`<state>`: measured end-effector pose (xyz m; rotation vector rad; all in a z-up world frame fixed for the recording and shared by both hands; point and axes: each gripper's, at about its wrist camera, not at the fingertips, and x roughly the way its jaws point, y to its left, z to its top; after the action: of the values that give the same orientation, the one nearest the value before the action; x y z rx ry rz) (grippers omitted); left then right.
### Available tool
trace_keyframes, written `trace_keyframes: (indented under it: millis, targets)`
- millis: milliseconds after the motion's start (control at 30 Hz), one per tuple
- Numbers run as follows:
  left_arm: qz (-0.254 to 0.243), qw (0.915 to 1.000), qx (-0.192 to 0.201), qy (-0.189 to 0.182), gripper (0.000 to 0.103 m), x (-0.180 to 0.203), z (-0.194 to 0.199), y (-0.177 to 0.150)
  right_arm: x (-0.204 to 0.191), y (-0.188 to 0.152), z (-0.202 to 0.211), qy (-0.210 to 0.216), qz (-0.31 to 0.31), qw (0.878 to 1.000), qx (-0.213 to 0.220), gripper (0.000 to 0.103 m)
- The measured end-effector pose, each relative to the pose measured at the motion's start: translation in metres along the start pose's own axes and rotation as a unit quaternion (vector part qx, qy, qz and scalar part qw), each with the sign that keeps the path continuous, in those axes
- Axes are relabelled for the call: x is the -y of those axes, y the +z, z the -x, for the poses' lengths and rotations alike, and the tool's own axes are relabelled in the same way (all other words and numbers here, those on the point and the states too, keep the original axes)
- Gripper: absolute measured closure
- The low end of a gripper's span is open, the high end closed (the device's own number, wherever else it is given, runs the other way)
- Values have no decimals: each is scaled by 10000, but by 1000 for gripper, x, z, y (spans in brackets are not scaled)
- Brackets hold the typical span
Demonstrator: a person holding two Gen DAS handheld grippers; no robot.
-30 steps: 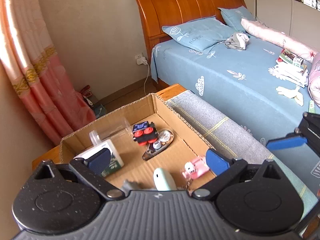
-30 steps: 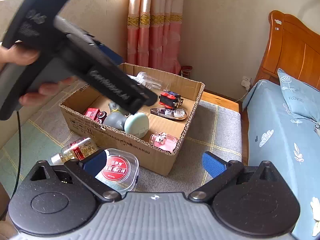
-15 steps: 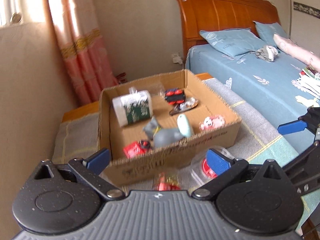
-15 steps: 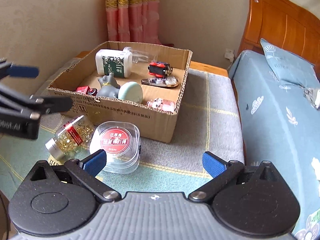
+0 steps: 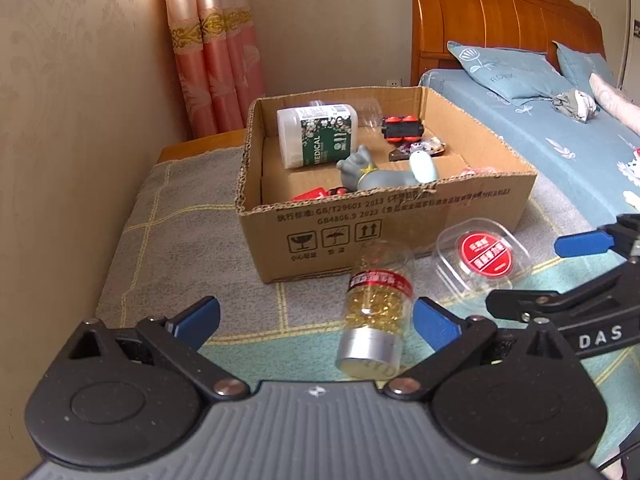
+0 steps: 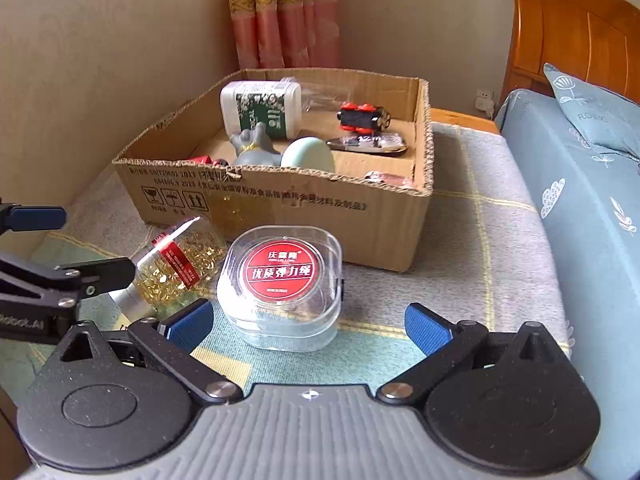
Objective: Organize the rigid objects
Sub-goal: 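Grasp the gold capsule bottle with the left gripper while the right grasps the clear container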
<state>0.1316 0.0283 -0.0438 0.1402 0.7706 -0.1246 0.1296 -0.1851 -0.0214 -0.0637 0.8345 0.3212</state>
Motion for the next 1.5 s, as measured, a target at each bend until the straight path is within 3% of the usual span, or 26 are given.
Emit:
trace_keyframes:
  millis: [133,267,600,900,1067,1167,1367,1500]
  targets:
    - [9,9999,-81,-100,1,-4,-3,-4,-7,4,-19,123,-3,9998,-136,0]
    - [-24,9995,-253,-213,1,-2,-12,-8,-13,5,-34,-86,116,9997,-220,0]
    - [17,9981,-579,-192,1,-5,-32,-16,16,-7,-33,-339,-112,9989,-310,0]
    - [118,9976,-673,147,1,-27,-35,-19,16,-15,-33,-478,101,9986,-193,0]
    - [350,9956,-632,590,1,-40,-40,-12,17,-15,-33,-472,128,9987,-165,0]
    - [176,9964,-609,570,1,-36,-37,-12,18,-15,-32,-454,149,9988,-142,0]
    - [-433,9967,-688,-45,1,-20,-28,-25,19,-15,-32,-415,191,9989,-122,0]
    - [-455,9932,-641,-862,1,-8,-20,-29,19,-16,-32,-399,209,9989,-106,0]
